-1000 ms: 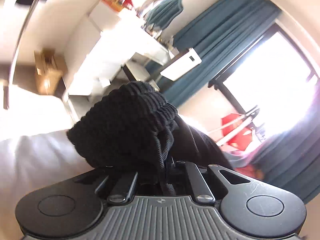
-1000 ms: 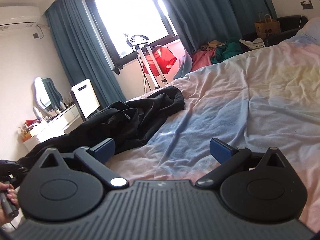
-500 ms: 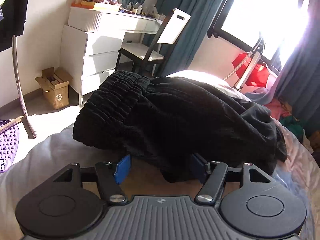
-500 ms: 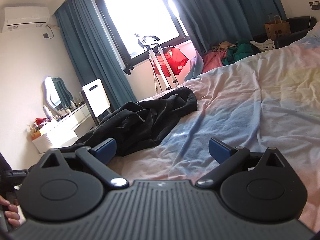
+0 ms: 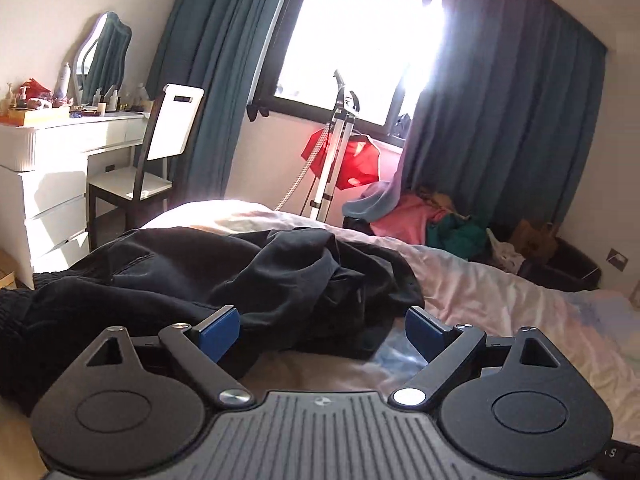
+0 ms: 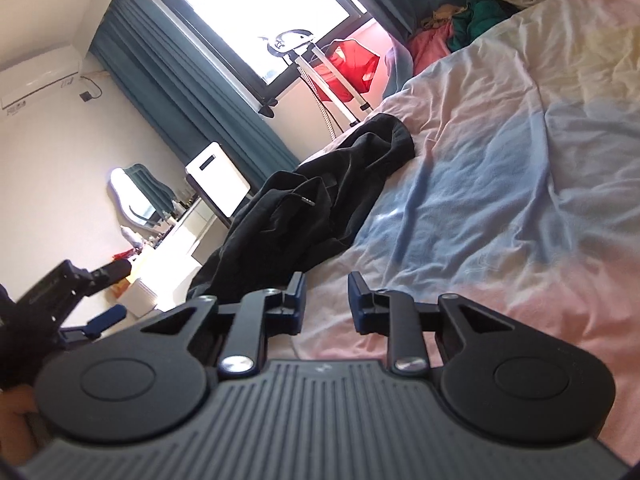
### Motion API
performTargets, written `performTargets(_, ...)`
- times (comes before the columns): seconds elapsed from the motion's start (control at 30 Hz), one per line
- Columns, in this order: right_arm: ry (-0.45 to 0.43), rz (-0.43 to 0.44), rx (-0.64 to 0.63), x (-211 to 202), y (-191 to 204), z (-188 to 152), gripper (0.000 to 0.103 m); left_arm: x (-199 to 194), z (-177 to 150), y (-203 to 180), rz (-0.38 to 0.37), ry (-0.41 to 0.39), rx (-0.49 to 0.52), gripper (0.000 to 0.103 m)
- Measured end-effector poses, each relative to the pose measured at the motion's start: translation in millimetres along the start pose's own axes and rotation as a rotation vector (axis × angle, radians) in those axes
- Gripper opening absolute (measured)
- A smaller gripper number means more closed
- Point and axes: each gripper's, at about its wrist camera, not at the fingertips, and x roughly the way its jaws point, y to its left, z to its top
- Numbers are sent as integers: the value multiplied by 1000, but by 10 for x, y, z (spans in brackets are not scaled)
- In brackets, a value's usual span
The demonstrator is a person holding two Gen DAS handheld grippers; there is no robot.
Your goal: Fold clothes
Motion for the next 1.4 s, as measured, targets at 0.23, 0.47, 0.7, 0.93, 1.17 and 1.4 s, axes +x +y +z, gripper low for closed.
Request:
performTargets(0.23,39,-54,143,1428,-208,565,39,715,-54,526,0,-15,38,92)
performTargets(0.47,95,-173,167,2787,-545,705,39,1184,-243,811,-10,15,15,92)
performTargets(0.7,19,-191,134,3113,-512,668,12,1473,-385,965,-105,-15,-2,92)
performTargets(0.93,-191,-165,168,2410,-159,661,6,1483,-367,1158,-144,-65,-40,92)
performTargets(1.17,-351,-233,174,1442,-97,849,6,1370,-311,1295,-152,-95,-47,92)
performTargets(1.4,-484,-326,161,154,-398,1188,6,1261,-272,1348,-180,-105,-43,92)
